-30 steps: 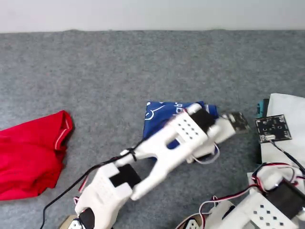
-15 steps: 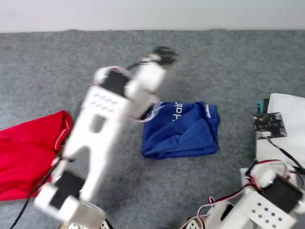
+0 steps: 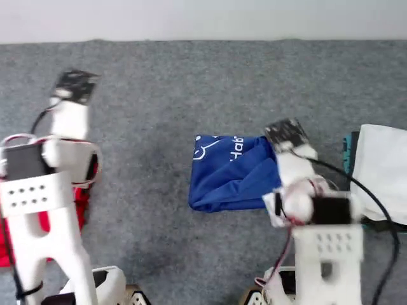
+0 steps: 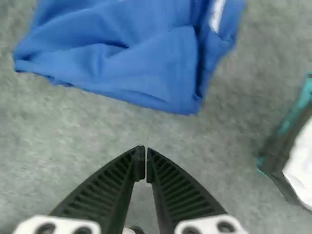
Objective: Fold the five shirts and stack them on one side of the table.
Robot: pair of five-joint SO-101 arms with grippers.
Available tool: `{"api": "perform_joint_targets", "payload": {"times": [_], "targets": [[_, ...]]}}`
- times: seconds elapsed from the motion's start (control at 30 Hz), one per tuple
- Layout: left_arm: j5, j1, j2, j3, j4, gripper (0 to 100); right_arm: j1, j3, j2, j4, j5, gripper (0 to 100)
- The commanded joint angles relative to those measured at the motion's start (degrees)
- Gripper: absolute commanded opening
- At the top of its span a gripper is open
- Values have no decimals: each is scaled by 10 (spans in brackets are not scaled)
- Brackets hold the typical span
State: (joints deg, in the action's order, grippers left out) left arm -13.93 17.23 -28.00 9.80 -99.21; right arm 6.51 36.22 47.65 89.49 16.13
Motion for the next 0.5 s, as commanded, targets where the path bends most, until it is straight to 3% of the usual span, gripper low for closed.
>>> {"api": "perform_joint_targets", "payload": {"times": [0.0,0.47], "targets": [[-8,69,-17,-2,-13,14,37,-80,-117,-22,-55,12],[-23,178,-17,-2,-12,14,131,-453,-536,-23,-186,12]]}}
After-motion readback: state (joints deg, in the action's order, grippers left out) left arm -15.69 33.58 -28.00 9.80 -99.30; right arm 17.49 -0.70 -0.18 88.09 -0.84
